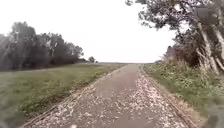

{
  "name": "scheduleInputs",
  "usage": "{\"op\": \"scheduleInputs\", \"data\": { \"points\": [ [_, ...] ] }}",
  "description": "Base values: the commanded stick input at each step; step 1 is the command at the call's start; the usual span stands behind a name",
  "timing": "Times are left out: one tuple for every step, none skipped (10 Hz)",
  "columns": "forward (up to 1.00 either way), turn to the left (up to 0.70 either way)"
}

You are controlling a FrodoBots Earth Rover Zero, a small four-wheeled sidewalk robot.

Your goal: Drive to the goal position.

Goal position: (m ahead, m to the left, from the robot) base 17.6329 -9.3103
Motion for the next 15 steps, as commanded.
{"op": "scheduleInputs", "data": {
  "points": [
    [0.70, 0.00],
    [0.70, 0.00],
    [0.70, 0.00],
    [0.70, 0.00],
    [0.70, 0.00],
    [0.70, 0.00],
    [0.70, 0.00],
    [0.70, 0.00],
    [0.70, 0.00],
    [0.70, -0.15],
    [0.70, -0.31],
    [0.70, -0.35],
    [0.70, -0.35],
    [0.70, -0.29],
    [0.70, -0.18]
  ]
}}
